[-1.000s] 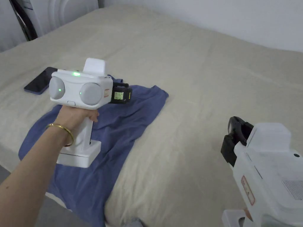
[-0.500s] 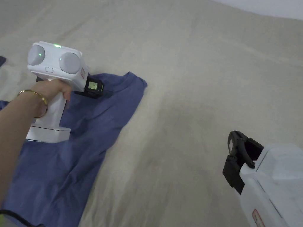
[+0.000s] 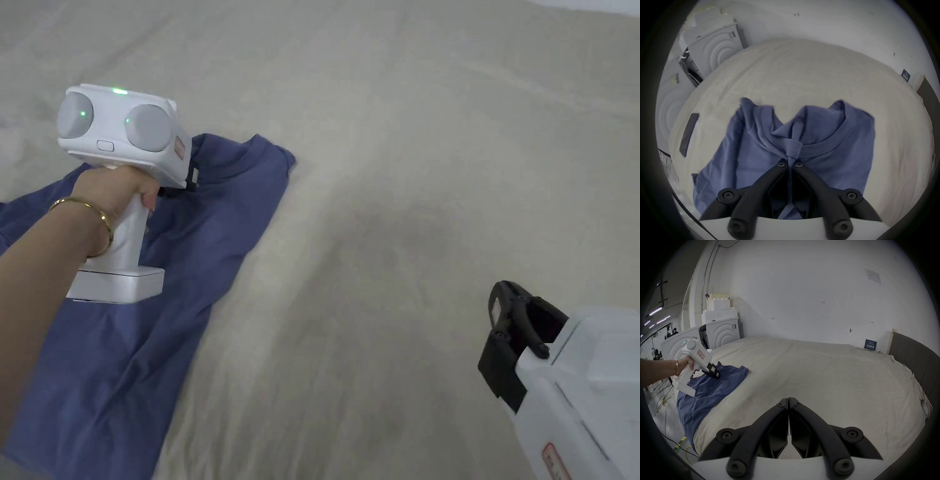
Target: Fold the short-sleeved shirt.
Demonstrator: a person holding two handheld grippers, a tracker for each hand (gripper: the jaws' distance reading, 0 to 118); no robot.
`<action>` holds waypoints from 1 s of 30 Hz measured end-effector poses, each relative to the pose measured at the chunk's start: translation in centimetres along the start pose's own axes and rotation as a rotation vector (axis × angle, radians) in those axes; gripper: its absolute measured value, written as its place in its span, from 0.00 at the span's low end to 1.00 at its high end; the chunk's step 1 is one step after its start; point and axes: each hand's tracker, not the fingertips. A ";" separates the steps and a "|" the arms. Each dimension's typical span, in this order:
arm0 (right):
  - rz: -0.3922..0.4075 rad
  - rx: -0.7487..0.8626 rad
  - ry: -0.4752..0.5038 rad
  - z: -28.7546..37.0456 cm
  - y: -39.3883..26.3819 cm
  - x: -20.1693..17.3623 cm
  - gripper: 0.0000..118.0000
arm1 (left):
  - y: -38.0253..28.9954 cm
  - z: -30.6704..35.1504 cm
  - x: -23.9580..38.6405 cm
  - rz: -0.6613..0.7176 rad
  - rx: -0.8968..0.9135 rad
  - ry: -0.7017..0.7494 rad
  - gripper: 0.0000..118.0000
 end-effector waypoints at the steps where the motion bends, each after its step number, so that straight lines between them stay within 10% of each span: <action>1: 0.004 0.003 0.001 0.5 0.1 0.1 0.00 | -0.2 1.2 0.0 0.001 0.041 0.007 0.00; 13: 0.010 0.155 -0.050 11.3 2.8 1.8 0.00 | 0.5 20.8 -3.5 0.118 0.372 0.116 0.00; 30: -0.062 0.295 -0.202 23.8 0.7 7.7 0.00 | 2.6 42.5 4.2 -0.058 0.758 0.086 0.00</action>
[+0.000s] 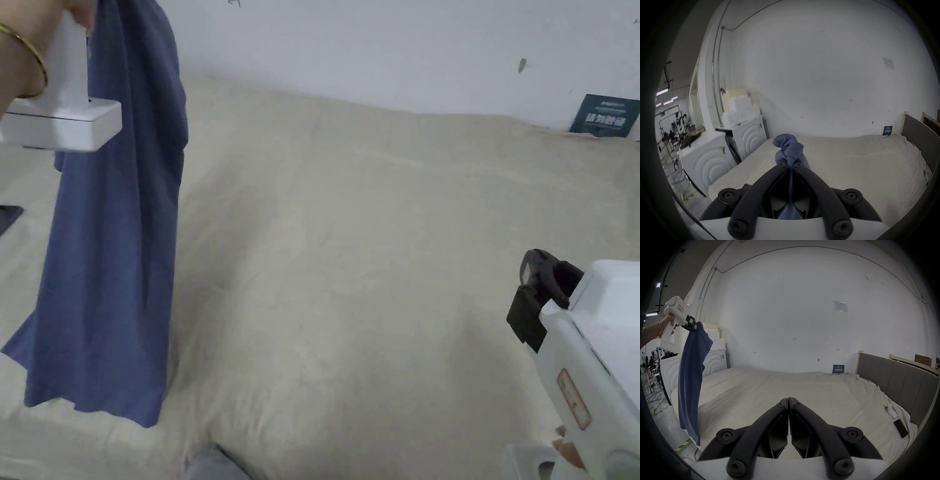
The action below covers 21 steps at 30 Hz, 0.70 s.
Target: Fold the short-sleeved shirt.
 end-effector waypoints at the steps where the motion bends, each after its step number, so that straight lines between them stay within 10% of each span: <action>1: -0.008 0.006 -0.013 0.4 0.0 0.7 0.00 | 0.4 0.0 1.2 0.007 0.007 -0.022 0.00; 21: -0.109 -0.043 -0.399 6.0 -2.5 13.7 0.00 | -13.7 6.8 40.7 -0.259 -0.163 -0.825 0.00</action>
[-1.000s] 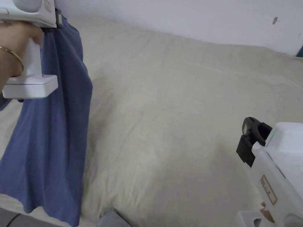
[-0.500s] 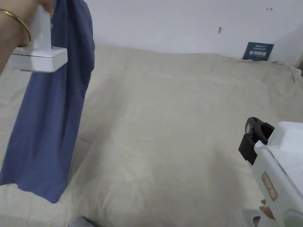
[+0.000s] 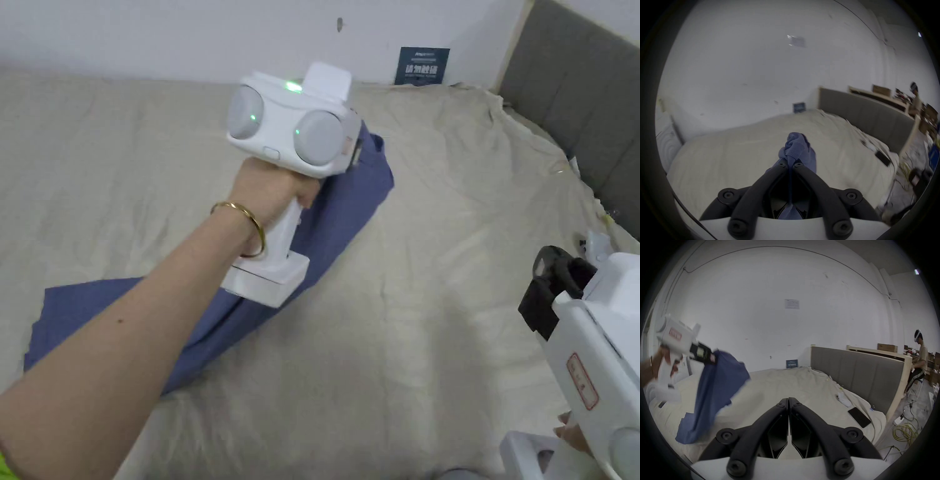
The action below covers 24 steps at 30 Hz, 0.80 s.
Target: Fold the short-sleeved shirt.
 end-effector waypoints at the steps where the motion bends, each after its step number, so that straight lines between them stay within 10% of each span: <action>1: -0.008 -0.006 -0.013 0.0 -0.1 0.5 0.00 | -1.1 -1.0 2.1 -0.014 -0.022 -0.033 0.00; 9: -0.001 -0.055 -0.078 0.2 -1.5 3.1 0.00 | -10.9 -7.7 14.0 -0.226 -0.284 -0.175 0.10; 13: -0.015 -0.071 -0.095 0.0 -1.9 3.7 0.00 | -13.0 -9.2 14.5 -0.140 -0.433 -0.231 0.91; 24: 0.001 -0.065 -0.037 -1.5 -0.7 2.1 0.00 | -5.7 -1.8 0.3 0.233 -0.044 -0.071 1.00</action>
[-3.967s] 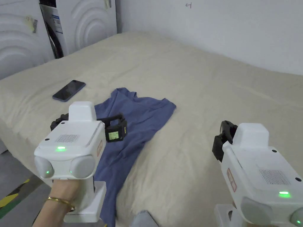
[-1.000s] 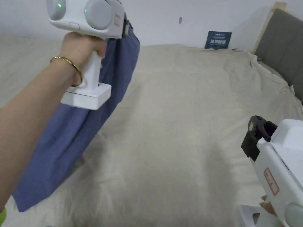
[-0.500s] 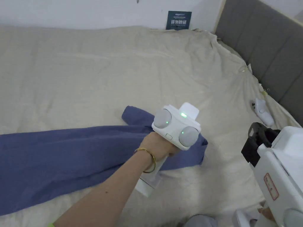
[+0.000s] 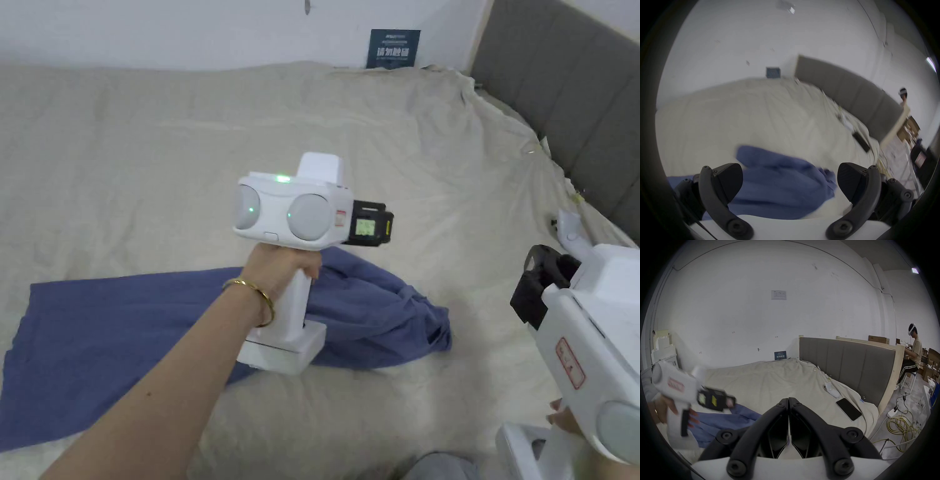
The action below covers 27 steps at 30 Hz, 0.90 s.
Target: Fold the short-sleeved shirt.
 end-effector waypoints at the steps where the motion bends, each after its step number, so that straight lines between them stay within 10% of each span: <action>1: 0.005 0.008 0.010 -0.2 0.3 -0.4 0.00 | 0.7 1.5 -1.4 -0.002 0.061 0.051 1.00; 13: 0.033 0.070 0.174 -1.6 2.0 -6.8 0.00 | -2.3 16.5 -11.4 -0.079 0.394 0.581 0.96; 17: 0.028 0.072 0.218 -0.8 1.5 -8.8 0.00 | -5.5 19.7 -13.3 0.049 0.433 0.590 0.64; 22: 0.048 0.068 0.268 0.8 0.9 -10.6 0.00 | -9.2 21.2 -14.8 0.113 0.432 0.610 0.51; 27: 0.046 0.067 0.294 1.7 0.5 -11.1 0.00 | -11.5 21.0 -14.6 0.123 0.406 0.627 0.01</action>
